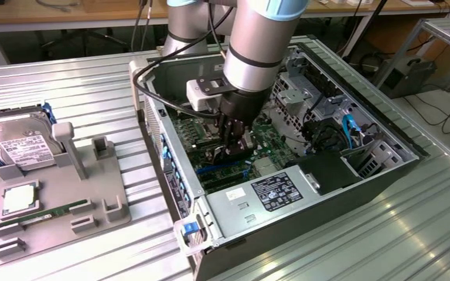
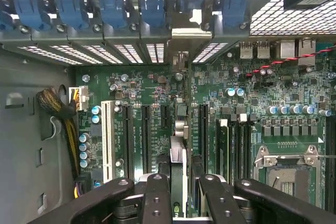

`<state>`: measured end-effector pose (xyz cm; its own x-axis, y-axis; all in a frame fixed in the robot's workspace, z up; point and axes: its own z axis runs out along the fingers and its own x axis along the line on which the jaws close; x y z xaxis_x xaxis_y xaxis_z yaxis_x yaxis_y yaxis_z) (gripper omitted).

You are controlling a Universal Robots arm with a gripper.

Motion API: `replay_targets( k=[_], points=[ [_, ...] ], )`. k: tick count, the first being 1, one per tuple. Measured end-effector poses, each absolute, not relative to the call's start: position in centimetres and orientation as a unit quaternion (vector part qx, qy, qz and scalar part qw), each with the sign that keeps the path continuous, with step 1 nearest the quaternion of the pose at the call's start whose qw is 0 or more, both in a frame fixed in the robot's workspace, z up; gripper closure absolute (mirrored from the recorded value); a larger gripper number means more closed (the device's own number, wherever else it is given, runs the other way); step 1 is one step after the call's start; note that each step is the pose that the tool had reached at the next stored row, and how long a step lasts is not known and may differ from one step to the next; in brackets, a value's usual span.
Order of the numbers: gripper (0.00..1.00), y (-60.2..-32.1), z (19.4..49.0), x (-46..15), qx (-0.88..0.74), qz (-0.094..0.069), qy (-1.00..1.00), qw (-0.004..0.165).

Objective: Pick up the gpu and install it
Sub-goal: 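Insert the gpu into the slot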

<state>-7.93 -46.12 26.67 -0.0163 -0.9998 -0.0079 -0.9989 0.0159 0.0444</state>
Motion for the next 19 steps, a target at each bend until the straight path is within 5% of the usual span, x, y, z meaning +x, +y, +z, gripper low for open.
replay_targets(
  k=[19],
  points=[
    [0.74,-46.03,25.78,-8.47,0.701,-0.029,-0.712,0.000]
  ],
)
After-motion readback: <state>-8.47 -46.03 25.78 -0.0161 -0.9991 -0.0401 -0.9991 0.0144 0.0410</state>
